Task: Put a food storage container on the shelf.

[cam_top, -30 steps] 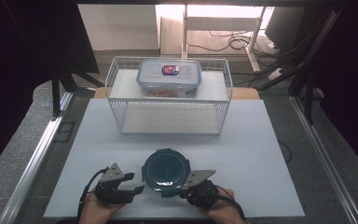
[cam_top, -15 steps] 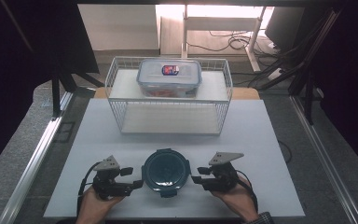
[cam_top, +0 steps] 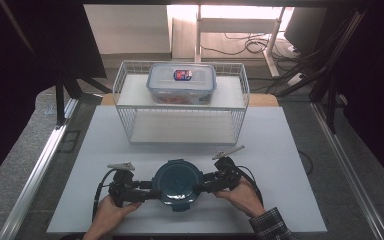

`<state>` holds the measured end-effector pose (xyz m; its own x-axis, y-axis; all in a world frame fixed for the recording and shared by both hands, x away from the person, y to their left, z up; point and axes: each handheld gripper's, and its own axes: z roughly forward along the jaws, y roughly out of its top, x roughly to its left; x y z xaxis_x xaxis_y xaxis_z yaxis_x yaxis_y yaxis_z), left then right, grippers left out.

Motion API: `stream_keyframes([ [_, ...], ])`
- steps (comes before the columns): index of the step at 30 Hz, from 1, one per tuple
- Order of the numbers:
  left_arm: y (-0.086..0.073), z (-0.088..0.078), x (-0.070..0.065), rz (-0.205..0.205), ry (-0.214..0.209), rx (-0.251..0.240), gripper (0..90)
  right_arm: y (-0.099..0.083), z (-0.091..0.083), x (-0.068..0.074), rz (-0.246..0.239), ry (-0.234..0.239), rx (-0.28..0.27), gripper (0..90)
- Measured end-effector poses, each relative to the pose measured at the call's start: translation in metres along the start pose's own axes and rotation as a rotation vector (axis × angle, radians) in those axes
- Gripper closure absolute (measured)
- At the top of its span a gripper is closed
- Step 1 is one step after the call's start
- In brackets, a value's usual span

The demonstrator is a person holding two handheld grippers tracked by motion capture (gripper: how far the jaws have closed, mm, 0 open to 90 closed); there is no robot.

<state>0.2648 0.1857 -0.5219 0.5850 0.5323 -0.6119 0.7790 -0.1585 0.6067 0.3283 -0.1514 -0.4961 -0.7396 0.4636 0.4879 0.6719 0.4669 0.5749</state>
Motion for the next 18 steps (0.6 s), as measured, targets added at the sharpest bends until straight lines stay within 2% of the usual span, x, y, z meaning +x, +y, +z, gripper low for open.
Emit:
stream_keyframes([
  [2,-0.002,-0.004,0.005,-0.043,-0.023,-0.021,34.1,0.000,-0.003,-0.004,0.028,0.014,-0.002,33.8],
  [4,-0.003,-0.006,0.007,-0.068,-0.040,-0.030,40.4,-0.002,-0.009,-0.009,0.082,0.038,-0.035,43.6],
  [7,-0.005,-0.006,0.006,-0.092,-0.035,-0.041,42.7,-0.004,-0.011,-0.013,0.125,0.064,-0.039,45.5],
  [13,-0.004,-0.005,0.004,-0.160,-0.019,-0.057,45.4,-0.003,-0.012,-0.005,0.188,0.018,-0.020,48.3],
  [15,-0.003,-0.004,0.006,-0.165,-0.008,-0.070,46.7,-0.002,-0.012,-0.007,0.200,0.028,-0.009,49.4],
  [18,0.001,-0.004,0.007,-0.163,0.000,-0.054,46.8,0.001,-0.011,-0.011,0.214,0.030,-0.008,50.2],
])
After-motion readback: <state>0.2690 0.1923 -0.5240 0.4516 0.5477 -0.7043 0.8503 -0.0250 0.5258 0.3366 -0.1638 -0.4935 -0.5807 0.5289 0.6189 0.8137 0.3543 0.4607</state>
